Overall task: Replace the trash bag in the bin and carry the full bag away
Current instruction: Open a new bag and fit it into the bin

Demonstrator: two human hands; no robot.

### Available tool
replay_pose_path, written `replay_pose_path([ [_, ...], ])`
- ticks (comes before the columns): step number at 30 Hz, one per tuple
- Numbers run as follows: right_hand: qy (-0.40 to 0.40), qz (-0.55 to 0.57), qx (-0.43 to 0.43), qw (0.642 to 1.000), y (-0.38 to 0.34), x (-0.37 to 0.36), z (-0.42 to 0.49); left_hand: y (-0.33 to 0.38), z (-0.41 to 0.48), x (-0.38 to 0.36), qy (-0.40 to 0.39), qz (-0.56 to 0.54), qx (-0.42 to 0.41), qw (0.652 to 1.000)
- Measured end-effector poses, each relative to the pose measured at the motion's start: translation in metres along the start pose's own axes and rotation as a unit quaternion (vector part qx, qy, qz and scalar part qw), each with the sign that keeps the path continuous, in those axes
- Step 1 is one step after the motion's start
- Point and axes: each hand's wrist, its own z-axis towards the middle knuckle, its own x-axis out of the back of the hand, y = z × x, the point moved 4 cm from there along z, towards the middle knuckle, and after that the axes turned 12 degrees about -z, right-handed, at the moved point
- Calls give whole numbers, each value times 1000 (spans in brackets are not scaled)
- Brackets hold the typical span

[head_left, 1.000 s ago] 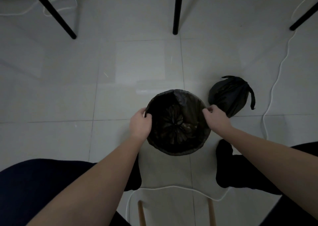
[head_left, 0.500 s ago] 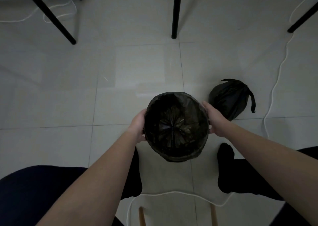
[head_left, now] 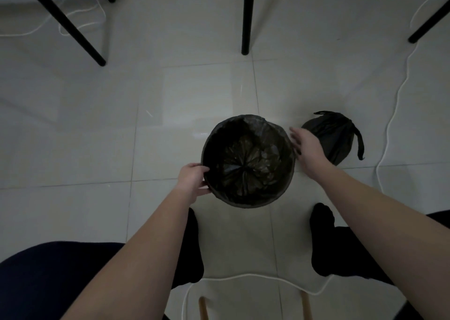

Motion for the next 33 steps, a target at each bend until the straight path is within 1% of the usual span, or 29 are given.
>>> replay_pose_path([
  [1, 35, -85, 23, 996, -6, 7, 2, -1, -3, 0, -17, 10, 28, 999],
  [2, 64, -175, 33, 982, -9, 14, 3, -1, -3, 0, -33, 33, 51, 998],
  [3, 74, -253, 17, 965, -7, 19, 2, 0, -1, 1, -40, 71, 62, 995],
  [4, 60, -307, -24, 950, -1, 23, 0, 3, 1, 3, -33, 111, 55, 992],
  [5, 24, -325, -84, 942, 6, 23, -7, 8, 4, 4, -10, 139, 24, 990],
  [6, -18, -316, -144, 938, 15, 20, -15, 13, 8, 4, 14, 142, -20, 990],
  [7, -58, -285, -185, 939, 22, 15, -23, 17, 12, 2, 24, 128, -58, 990],
  [8, -79, -245, -194, 947, 26, 8, -28, 20, 13, -1, 21, 108, -78, 991],
  [9, -79, -209, -180, 958, 28, 2, -28, 21, 12, -4, 13, 92, -81, 992],
  [11, -55, -159, -127, 978, 25, -5, -24, 20, 9, -5, 6, 92, -71, 993],
  [13, -27, -132, -98, 986, 19, -6, -20, 20, 9, -1, 13, 79, -69, 994],
  [15, -6, -150, -87, 985, 16, -2, -18, 20, 12, -2, -1, 45, -71, 996],
  [17, 13, -200, -85, 976, 18, 3, -19, 24, 15, -7, -44, -15, -77, 996],
  [19, -11, -243, -124, 962, 23, 6, -27, 31, 20, -8, -73, -119, -84, 987],
  [20, -39, -267, -157, 950, 25, 7, -33, 36, 23, -6, -64, -137, -96, 984],
  [21, -52, -289, -177, 939, 26, 9, -35, 42, 25, -3, -36, -104, -119, 987],
  [22, -41, -308, -175, 934, 25, 11, -33, 47, 28, 1, -3, -41, -141, 989],
  [23, -8, -319, -152, 935, 22, 13, -28, 50, 28, 3, 24, 11, -156, 987],
  [24, 28, -315, -118, 941, 18, 14, -22, 49, 29, 3, 36, 38, -156, 986],
  [25, 50, -296, -84, 950, 13, 12, -16, 47, 28, 0, 31, 44, -143, 988],
  [26, 56, -259, -64, 962, 9, 8, -12, 43, 28, -4, 13, 42, -125, 991],
  [27, 46, -207, -62, 975, 6, 2, -10, 38, 27, -8, -7, 38, -110, 993],
  [29, 12, -113, -74, 991, 3, -10, -8, 32, 29, -15, -34, 35, -108, 993],
  [30, 12, -100, -59, 993, 1, -14, -4, 31, 31, -16, -34, 37, -116, 992],
  [33, 55, -144, 9, 988, 6, -13, 22, 32, 36, -14, -24, 36, -132, 990],
])
